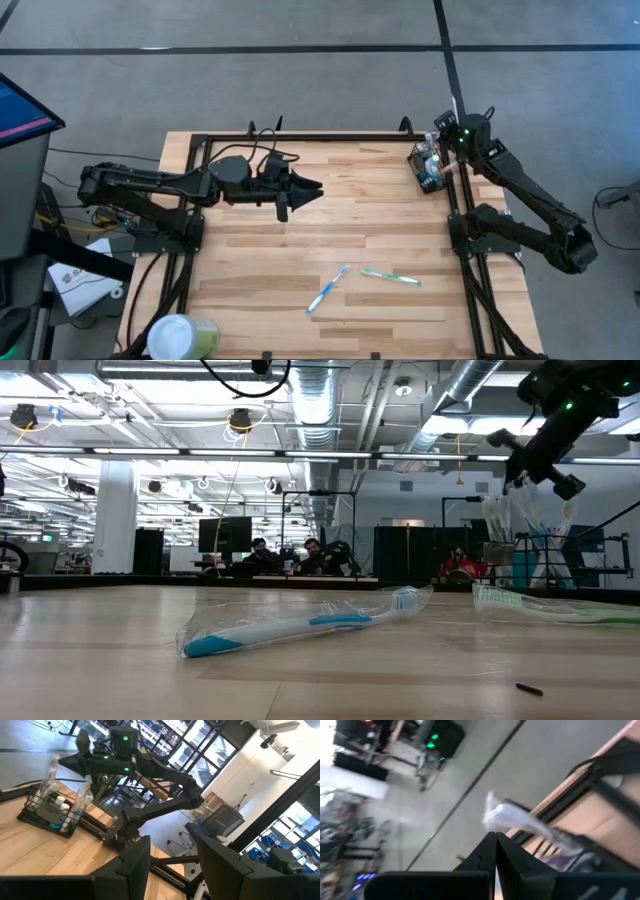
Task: Pick & Place toothbrushing station
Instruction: Put the purple toothbrush in the left section of wire organizer, then put the green toothbrush in the left section of wire organizer
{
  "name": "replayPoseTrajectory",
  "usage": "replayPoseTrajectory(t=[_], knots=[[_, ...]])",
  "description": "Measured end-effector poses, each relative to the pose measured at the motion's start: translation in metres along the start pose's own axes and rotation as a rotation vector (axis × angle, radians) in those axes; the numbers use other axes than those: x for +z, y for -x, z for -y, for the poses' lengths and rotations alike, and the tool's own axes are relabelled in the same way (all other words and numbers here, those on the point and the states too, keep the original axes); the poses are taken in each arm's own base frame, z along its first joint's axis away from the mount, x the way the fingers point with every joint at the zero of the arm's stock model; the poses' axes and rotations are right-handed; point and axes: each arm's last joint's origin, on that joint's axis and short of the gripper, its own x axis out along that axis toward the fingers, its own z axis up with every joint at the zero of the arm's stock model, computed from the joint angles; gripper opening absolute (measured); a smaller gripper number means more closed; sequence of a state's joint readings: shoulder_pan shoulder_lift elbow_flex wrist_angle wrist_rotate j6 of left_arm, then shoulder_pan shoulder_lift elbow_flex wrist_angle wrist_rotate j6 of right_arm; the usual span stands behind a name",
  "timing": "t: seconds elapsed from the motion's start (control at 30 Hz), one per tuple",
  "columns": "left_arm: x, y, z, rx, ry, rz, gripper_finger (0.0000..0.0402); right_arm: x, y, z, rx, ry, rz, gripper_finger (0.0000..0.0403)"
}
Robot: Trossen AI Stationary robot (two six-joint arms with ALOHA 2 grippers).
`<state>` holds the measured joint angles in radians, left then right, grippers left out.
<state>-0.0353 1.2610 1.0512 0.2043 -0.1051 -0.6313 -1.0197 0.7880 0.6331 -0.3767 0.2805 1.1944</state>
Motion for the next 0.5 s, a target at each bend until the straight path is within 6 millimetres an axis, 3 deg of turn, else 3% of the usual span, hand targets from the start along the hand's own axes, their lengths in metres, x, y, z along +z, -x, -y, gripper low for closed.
replayPoseTrajectory(t=[0.23, 0.5], knots=[[0.0, 0.0, 0.0, 0.001, 0.0, 0.0, 0.0158, 0.004, 0.034, -0.02, 0.216, 0.015, -0.036, 0.0], [0.0, 0.0, 0.0, -0.008, -0.004, -0.007, 0.0158, 0.01, 0.085, -0.052, 0.701, 0.219, -0.226, 0.0]])
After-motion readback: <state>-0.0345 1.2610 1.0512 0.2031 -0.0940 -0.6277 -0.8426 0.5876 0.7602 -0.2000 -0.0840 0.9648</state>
